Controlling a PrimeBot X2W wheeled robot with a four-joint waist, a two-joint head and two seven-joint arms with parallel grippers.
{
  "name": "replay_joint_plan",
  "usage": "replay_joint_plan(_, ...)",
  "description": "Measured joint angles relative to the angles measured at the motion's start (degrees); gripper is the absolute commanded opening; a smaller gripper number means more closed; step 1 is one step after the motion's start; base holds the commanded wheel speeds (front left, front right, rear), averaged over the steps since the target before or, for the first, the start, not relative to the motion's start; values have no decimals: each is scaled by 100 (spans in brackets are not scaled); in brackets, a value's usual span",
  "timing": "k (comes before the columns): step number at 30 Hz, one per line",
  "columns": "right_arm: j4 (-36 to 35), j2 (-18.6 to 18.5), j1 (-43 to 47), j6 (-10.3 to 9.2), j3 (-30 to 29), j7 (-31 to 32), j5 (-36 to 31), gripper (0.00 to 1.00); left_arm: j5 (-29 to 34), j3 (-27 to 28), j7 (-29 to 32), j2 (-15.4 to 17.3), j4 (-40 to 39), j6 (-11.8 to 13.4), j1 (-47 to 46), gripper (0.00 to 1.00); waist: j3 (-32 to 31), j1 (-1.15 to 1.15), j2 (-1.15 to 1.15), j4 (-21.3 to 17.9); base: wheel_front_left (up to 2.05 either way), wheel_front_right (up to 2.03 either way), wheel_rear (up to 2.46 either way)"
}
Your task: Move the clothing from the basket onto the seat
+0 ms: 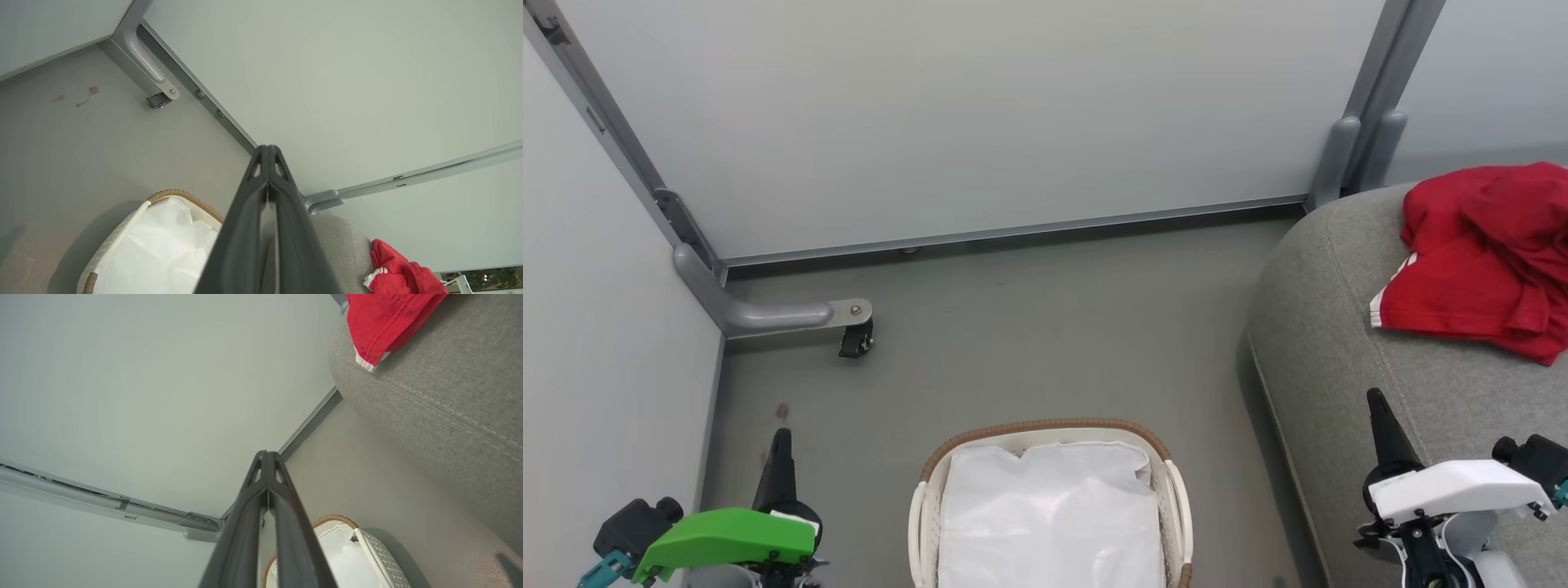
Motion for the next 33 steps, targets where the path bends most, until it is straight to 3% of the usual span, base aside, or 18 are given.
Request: replay_joint_plan(33,-146,-16,-26,-1,-120,482,1858,0,-1642,368,492,-1,-186,-77,-153,0,-19,0,0,-31,0,0,0)
